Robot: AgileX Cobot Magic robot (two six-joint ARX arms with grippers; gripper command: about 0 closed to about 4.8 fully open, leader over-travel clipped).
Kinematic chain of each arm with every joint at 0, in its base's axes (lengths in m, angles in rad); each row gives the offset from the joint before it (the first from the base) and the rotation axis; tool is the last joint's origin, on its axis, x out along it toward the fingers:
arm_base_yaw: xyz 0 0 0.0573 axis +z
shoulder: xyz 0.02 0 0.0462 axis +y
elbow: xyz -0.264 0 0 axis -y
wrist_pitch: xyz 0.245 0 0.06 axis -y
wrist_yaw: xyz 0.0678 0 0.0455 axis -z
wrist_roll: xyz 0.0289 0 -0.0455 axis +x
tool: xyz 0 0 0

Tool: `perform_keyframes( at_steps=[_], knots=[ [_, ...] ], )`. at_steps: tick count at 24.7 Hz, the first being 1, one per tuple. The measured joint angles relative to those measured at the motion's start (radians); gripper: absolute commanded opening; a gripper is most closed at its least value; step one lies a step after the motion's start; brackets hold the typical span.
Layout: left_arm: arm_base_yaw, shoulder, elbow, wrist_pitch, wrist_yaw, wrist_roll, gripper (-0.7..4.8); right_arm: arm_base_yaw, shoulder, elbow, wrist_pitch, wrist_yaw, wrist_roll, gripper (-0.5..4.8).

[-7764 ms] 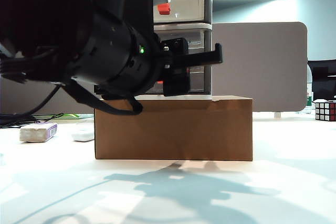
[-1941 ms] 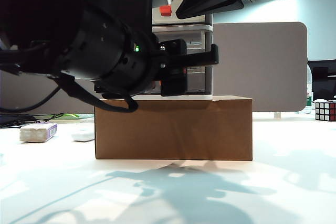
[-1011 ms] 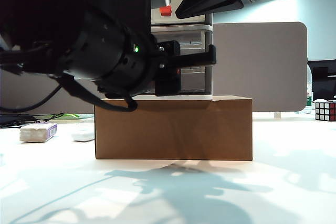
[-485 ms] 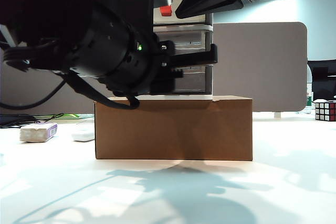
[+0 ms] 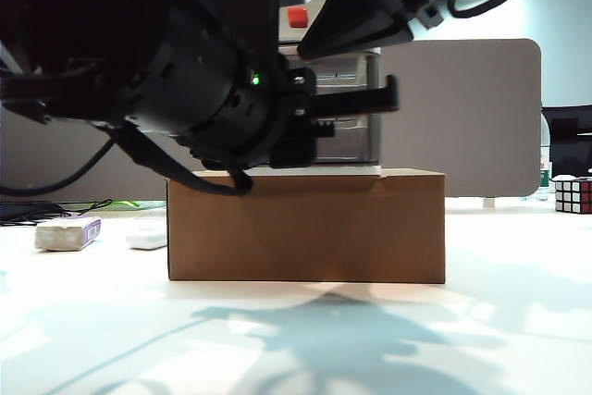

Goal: Open the third layer of the drawer on the table, pick up the transparent tape on the table and put it in, and finally close the drawer.

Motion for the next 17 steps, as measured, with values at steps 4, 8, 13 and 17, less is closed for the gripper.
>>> perform_keyframes(
  at_steps=[4, 8, 13, 17],
  knots=[
    [-0.059, 0.000, 0.000, 0.000, -0.057, -0.001, -0.06, 0.000, 0.010, 0.000, 0.008, 0.010, 0.000, -0.05],
    [-0.154, -0.001, -0.003, -0.014, -0.169, 0.000, -0.06, 0.000, 0.014, 0.000, 0.020, 0.017, 0.000, -0.05],
    [-0.237, -0.005, -0.020, -0.015, -0.243, 0.000, -0.06, 0.000, 0.014, 0.000, 0.026, 0.017, 0.000, -0.05],
    [-0.300, -0.005, -0.021, -0.016, -0.338, 0.000, -0.06, 0.000, 0.014, 0.000, 0.031, 0.016, 0.002, -0.05]
  ],
)
